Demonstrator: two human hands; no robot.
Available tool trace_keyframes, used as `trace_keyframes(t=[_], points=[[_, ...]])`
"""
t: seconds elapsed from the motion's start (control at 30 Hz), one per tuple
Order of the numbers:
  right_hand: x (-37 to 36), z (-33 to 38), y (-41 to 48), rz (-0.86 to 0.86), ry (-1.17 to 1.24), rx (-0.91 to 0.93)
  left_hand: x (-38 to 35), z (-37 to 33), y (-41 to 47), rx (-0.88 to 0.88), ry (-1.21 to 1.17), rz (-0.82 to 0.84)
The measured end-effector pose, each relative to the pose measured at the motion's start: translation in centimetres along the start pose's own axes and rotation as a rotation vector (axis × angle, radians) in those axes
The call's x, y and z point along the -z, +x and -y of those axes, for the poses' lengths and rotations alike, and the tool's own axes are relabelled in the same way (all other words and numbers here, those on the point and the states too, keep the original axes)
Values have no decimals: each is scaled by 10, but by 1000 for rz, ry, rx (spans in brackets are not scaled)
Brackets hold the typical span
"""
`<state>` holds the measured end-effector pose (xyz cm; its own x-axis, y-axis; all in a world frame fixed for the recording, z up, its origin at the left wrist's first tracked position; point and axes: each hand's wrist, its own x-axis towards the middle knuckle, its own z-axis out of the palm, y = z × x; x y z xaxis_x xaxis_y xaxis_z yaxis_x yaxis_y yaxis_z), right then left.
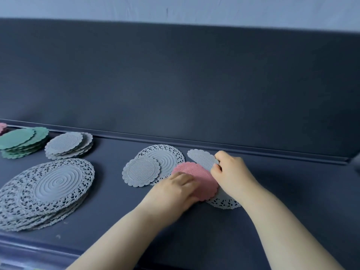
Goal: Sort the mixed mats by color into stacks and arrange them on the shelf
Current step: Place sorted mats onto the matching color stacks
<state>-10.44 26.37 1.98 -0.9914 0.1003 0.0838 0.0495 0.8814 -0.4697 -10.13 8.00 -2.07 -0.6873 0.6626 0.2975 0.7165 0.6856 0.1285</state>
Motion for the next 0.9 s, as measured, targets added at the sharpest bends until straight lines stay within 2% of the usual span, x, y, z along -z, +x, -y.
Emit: trace_keyframes(t=[0.1, 0.23, 0.3, 0.37, 0.53, 0.73, 0.8, 0.9], points=[[-4, -7, -8, -12, 6, -29, -6, -8, 11, 14, -60, 113], [-5, -13, -9, -37, 58, -70, -5, -7, 12, -56, -53, -2], [-3, -14, -7, -31, 89, -67, -1, -6, 10, -42, 13, -36], [0, -13, -7, -64, 115, -43, 5, -6, 6, 53, 84, -59], [4, 1, -2, -188, 280, 45, 27, 14, -12, 124, -17, -283], [-10, 57, 3, -193, 365, 127, 80, 39, -44, 132, -111, -569], [-21, 80, 5, -182, 369, 155, 92, 57, -58, 132, -119, -607], [-37, 116, 7, -151, 354, 169, 101, 97, -83, 226, -46, -617]])
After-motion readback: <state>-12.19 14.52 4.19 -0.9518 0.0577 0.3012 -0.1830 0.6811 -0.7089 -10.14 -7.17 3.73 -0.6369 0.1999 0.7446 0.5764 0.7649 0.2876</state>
